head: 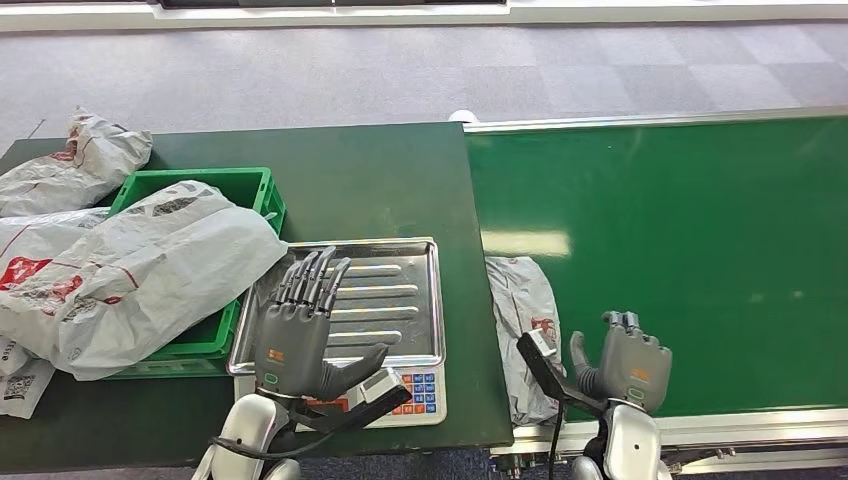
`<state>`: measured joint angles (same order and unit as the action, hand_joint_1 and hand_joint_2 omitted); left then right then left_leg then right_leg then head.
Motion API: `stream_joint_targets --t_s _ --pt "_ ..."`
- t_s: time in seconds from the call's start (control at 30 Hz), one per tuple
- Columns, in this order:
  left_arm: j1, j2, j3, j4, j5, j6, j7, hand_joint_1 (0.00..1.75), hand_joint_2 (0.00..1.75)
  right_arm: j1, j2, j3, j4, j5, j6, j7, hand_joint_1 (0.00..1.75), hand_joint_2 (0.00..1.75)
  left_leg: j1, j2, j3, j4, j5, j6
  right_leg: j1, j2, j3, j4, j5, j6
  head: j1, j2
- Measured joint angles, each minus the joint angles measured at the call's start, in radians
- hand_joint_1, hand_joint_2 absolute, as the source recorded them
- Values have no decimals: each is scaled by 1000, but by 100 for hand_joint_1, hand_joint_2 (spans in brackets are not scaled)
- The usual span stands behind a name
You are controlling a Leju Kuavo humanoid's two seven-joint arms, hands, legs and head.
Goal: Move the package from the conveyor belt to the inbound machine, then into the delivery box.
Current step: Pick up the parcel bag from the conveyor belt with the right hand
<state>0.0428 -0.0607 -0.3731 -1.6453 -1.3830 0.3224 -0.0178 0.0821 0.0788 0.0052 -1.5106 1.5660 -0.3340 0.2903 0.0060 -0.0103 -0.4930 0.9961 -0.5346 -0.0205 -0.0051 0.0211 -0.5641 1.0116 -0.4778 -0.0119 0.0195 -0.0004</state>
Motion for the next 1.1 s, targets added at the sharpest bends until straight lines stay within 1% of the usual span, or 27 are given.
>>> stream_joint_targets --t_s 0.03,0.07,0.1,0.13,0.17,0.27,0.33,0.43,0.57,0.7,0.83,0.93,1.1 --pt "3 1 0 -2 1 1 -2 0 0 9 -32 6 -50 3 1 41 175 175 0 0 0 0 0 0 0 0 0 0 0 0 0 0" --pt "5 2 0 -3 4 2 -4 0 0 17 -67 13 -97 4 1 74 134 175 0 0 0 0 0 1 0 0 0 0 0 0 0 0" --pt "7 4 0 -4 9 4 -7 0 0 23 -101 18 -140 3 6 89 90 175 0 0 -2 0 0 1 -1 0 0 0 0 0 0 0" --pt "8 5 0 -4 14 5 -11 0 0 25 -128 21 -175 -3 19 84 46 175 0 1 -4 0 -1 2 -1 1 0 0 0 0 0 0" --pt "7 6 0 -3 21 6 -16 0 0 25 -142 22 -197 -16 38 53 3 175 0 2 -5 0 -1 2 -1 2 0 0 0 1 0 0" --pt "4 7 0 -1 36 10 -29 0 0 21 -146 22 -196 -98 87 -89 0 175 0 3 -5 0 -2 3 -2 2 0 0 -1 1 0 0" --pt "4 7 0 3 41 13 -32 0 0 14 -140 23 -152 -151 88 -151 0 175 0 1 -6 0 -1 3 -1 1 0 0 -1 1 0 0" --pt "3 7 0 8 44 16 -33 0 0 3 -128 29 -72 -194 86 -191 0 175 0 0 -6 0 -1 2 -1 0 0 0 -1 1 0 0" --pt "2 7 0 12 47 16 -33 0 0 -3 -116 34 -2 -219 86 -207 0 175 0 0 -6 0 -1 2 -1 0 0 0 -1 1 0 0" --pt "0 7 0 15 51 16 -33 0 0 -26 -98 34 83 -286 85 -258 0 0 0 1 -6 -1 -1 2 -1 0 -1 0 -1 1 0 0" --pt "-5 7 0 24 53 16 -39 0 0 -73 -73 34 233 -428 80 -372 0 0 0 1 -6 -1 -1 2 -1 0 -1 0 -1 1 0 0" --pt "-6 7 0 32 55 16 -44 0 0 -115 -59 34 345 -490 80 -444 0 0 0 1 -6 0 0 2 -1 0 -1 0 -1 1 0 0" --pt "-7 7 0 36 55 14 -50 0 0 -173 -48 34 480 -526 82 -480 0 0 0 0 1 0 1 3 -1 0 -1 1 0 1 0 0"
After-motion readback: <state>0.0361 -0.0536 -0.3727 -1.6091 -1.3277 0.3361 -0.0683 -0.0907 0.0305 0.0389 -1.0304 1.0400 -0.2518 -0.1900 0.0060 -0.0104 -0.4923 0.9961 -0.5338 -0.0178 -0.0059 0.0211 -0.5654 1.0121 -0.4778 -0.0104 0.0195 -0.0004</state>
